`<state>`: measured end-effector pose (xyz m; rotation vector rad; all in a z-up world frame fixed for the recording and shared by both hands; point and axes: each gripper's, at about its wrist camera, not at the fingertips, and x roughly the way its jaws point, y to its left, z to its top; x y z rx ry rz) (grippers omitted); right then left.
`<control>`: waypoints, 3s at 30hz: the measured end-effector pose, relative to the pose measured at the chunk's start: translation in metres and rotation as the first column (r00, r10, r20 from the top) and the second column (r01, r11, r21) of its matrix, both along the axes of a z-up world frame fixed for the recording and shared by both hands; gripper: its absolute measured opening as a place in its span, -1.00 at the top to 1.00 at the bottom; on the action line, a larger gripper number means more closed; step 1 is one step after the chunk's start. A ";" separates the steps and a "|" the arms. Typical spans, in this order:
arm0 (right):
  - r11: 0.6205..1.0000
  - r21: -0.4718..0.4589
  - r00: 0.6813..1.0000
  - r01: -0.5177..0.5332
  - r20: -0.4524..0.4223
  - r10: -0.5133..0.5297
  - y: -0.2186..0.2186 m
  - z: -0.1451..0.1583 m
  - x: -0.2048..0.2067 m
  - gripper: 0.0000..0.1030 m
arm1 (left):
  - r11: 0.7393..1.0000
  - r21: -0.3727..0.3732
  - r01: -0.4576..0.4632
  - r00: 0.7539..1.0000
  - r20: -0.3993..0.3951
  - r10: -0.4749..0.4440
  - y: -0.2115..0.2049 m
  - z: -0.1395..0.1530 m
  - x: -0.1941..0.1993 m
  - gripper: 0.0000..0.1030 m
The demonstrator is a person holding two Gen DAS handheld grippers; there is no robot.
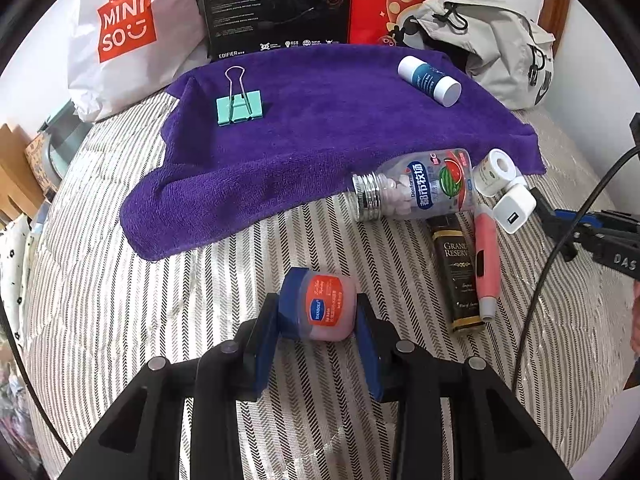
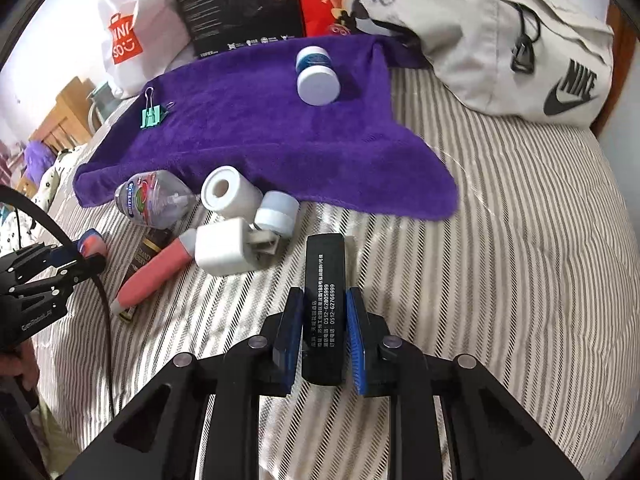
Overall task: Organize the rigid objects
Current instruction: 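Grasp the black Horizon case with the right gripper, then place the black case on the towel and open the right gripper while left carries the tin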
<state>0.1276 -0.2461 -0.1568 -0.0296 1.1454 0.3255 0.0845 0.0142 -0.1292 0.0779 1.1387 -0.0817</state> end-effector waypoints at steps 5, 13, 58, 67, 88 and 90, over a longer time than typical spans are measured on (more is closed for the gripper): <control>0.997 -0.069 0.999 -0.016 0.029 0.018 0.013 -0.002 0.000 0.56 | 1.000 -0.005 -0.013 1.000 0.009 0.013 0.001 0.000 0.000 0.31; 0.995 -0.099 0.998 -0.032 0.049 0.037 0.015 -0.002 -0.001 0.58 | 0.999 -0.035 -0.025 0.998 0.053 0.027 0.002 -0.001 -0.001 0.31; 0.994 0.044 0.991 -0.104 0.086 0.100 0.023 0.069 0.050 0.58 | 0.989 -0.141 -0.051 0.990 0.126 0.069 0.031 0.058 0.056 0.31; 0.992 0.031 0.991 -0.124 0.063 0.122 0.038 0.057 0.085 0.58 | 0.985 -0.153 -0.074 0.990 0.111 0.092 0.042 0.049 0.077 0.31; 0.979 -0.049 0.980 -0.197 -0.008 0.197 0.066 0.013 0.124 0.58 | 0.987 -0.137 -0.085 0.995 0.032 0.090 0.048 0.011 0.126 0.31; 0.977 -0.052 0.979 -0.205 -0.015 0.205 0.067 0.010 0.125 0.58 | 0.988 -0.134 -0.082 0.996 0.028 0.087 0.047 0.008 0.128 0.31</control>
